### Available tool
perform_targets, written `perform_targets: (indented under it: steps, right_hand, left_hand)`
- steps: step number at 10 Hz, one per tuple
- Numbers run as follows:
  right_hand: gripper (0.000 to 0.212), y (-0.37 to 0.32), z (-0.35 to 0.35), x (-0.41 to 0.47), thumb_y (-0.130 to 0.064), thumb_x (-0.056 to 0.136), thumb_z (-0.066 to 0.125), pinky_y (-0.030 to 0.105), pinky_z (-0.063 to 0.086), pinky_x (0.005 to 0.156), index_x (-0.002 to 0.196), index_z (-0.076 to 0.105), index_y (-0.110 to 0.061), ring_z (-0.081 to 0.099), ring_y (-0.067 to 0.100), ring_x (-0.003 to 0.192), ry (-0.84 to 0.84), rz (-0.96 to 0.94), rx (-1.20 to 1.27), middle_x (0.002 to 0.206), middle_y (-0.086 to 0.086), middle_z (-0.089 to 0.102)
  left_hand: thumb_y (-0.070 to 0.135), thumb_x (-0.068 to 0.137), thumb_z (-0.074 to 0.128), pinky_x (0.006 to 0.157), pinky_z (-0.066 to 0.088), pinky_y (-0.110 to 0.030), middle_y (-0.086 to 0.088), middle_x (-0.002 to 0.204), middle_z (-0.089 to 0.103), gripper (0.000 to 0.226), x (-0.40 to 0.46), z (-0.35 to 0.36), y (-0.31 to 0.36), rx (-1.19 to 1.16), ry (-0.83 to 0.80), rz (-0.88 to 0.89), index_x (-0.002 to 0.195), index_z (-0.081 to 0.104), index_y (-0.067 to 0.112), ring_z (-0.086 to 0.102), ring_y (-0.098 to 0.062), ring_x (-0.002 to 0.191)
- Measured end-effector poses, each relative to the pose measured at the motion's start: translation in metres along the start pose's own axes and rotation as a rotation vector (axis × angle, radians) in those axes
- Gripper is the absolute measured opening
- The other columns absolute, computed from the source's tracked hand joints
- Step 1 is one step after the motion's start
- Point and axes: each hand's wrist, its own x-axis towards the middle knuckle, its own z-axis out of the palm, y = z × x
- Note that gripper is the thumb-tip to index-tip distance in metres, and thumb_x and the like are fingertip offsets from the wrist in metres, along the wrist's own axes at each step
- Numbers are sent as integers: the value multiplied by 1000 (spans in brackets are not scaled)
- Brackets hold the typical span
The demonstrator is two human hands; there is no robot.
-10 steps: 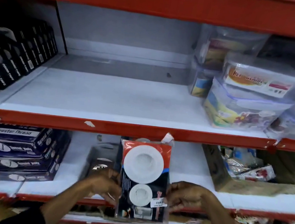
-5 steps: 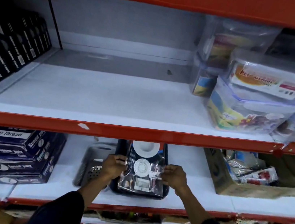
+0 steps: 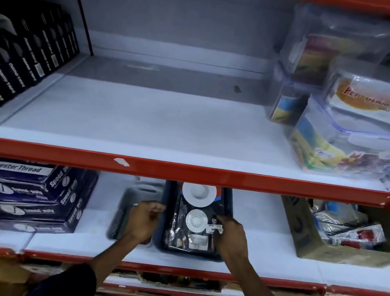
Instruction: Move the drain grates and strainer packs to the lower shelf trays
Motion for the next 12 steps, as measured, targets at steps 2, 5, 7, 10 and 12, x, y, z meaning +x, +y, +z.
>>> perform_targets:
  steps: [2, 5, 7, 10, 12]
  right_hand:
    - [47, -9, 25, -19, -12, 86, 53, 34, 52, 102, 131, 62, -23, 56, 21, 128, -192, -163, -192, 141, -1, 58]
    - [45, -24, 31, -24, -18, 88, 52, 29, 46, 106, 132, 62, -23, 52, 20, 131, -228, -185, -211, 140, 1, 58]
    - [35, -41, 31, -36, -11, 84, 52, 27, 49, 92, 107, 76, -22, 63, 23, 112, -335, -275, -257, 115, 3, 74]
    - [27, -52, 25, -48, -10, 78, 55, 24, 51, 83, 89, 79, -16, 67, 21, 96, -370, -284, -314, 94, 6, 78]
    - [24, -55, 16, -57, -7, 76, 54, 30, 56, 81, 75, 76, -15, 71, 24, 91, -448, -291, -312, 83, 9, 75]
  left_hand:
    - [1, 84, 56, 98, 51, -29, -10, 120, 73, 42, -10, -38, -43, 452, -211, 26, 118, 71, 19, 67, -26, 112]
    - [8, 96, 44, 117, 34, -40, -15, 148, 48, 45, -17, -30, -69, 568, -383, -27, 140, 50, 13, 45, -31, 137]
    - [6, 88, 47, 108, 45, -33, -12, 131, 61, 41, -31, -36, -73, 524, -291, 29, 120, 68, 21, 57, -27, 123]
    - [9, 83, 52, 98, 51, -36, -2, 111, 63, 33, -61, -42, -65, 591, -391, 82, 109, 71, 15, 63, -27, 112]
    - [6, 81, 48, 83, 53, -34, -14, 107, 70, 29, -80, -62, -14, 688, -332, 169, 100, 69, 13, 66, -32, 102]
